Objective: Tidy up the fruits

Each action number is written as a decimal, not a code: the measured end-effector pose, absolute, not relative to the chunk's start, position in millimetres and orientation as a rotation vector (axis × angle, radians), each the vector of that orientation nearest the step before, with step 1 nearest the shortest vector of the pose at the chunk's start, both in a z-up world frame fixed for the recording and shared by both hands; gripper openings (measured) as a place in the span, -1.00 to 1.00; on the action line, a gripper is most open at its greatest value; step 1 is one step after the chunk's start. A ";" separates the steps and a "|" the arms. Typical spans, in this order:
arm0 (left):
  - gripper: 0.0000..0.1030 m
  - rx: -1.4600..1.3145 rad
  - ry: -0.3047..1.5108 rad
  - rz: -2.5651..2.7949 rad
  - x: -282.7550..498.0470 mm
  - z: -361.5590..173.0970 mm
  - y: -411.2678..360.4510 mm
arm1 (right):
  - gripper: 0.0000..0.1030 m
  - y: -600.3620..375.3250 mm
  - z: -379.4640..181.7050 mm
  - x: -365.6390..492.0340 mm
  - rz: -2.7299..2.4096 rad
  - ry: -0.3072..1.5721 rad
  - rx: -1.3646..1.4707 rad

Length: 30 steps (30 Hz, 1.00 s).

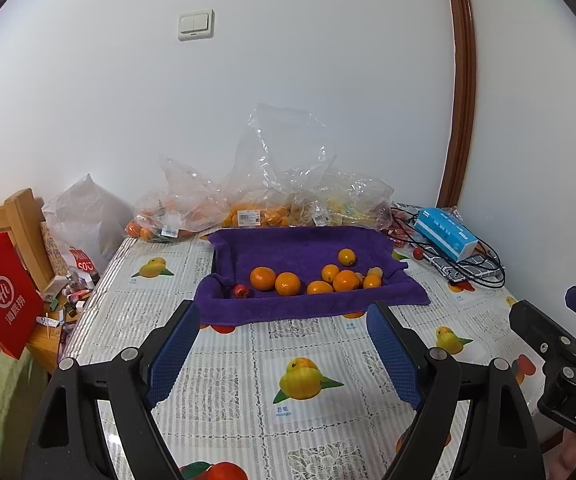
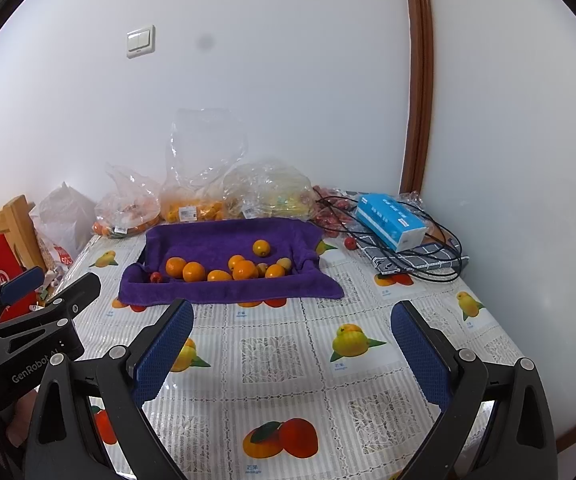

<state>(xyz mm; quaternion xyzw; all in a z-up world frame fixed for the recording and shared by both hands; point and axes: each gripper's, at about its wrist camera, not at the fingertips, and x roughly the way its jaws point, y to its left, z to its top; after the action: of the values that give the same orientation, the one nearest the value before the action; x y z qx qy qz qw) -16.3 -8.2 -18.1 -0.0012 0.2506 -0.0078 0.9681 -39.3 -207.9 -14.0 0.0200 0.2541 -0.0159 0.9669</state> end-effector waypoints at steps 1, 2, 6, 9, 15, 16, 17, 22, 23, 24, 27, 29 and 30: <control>0.64 -0.003 0.507 -0.016 -16.2 -18.1 -7.6 | 0.91 -208.0 -14.0 -39.3 -0.033 0.513 0.041; 0.64 -0.005 0.507 -0.016 -16.5 -18.3 -7.4 | 0.91 -209.1 -14.1 -39.4 -0.033 0.513 0.041; 0.64 -0.003 0.507 -0.016 -16.5 -18.2 -7.1 | 0.91 -209.0 -13.1 -40.2 -0.037 0.509 0.043; 0.64 -0.004 0.504 -0.014 -17.4 -18.0 -7.2 | 0.91 -209.9 -12.8 -40.1 -0.036 0.509 0.043; 0.64 -0.002 0.500 -0.017 -18.9 -17.7 -8.4 | 0.91 -210.5 -11.0 -40.3 -0.041 0.502 0.033; 0.64 0.001 0.499 -0.015 -19.4 -17.8 -9.1 | 0.91 -210.3 -10.4 -40.4 -0.041 0.500 0.033; 0.65 0.002 0.499 -0.013 -19.2 -17.6 -9.3 | 0.91 -210.5 -9.9 -41.1 -0.041 0.498 0.033; 0.65 -0.009 0.500 -0.013 -19.3 -17.2 -9.5 | 0.91 -209.1 -9.1 -43.1 -0.041 0.496 0.032; 0.65 -0.010 0.499 -0.014 -19.5 -16.6 -9.0 | 0.91 -210.1 -8.8 -42.9 -0.040 0.496 0.033; 0.65 -0.010 0.499 -0.014 -19.3 -16.5 -8.1 | 0.91 -209.1 -9.1 -43.1 -0.041 0.496 0.033; 0.65 -0.011 0.499 -0.013 -19.3 -16.3 -7.6 | 0.91 -208.7 -8.9 -43.6 -0.041 0.495 0.033; 0.65 -0.013 0.499 -0.012 -19.2 -16.2 -7.2 | 0.91 -208.5 -8.2 -44.2 -0.041 0.492 0.032; 0.65 -0.013 0.499 -0.014 -19.1 -16.2 -6.7 | 0.91 -207.4 -7.5 -44.5 -0.042 0.491 0.030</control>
<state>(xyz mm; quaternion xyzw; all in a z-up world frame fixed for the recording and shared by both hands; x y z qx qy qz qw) -19.1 -6.7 -16.2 -0.0063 0.2468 -0.0070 0.9690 -44.5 -207.4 -7.5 0.0147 0.2431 -0.0208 0.9697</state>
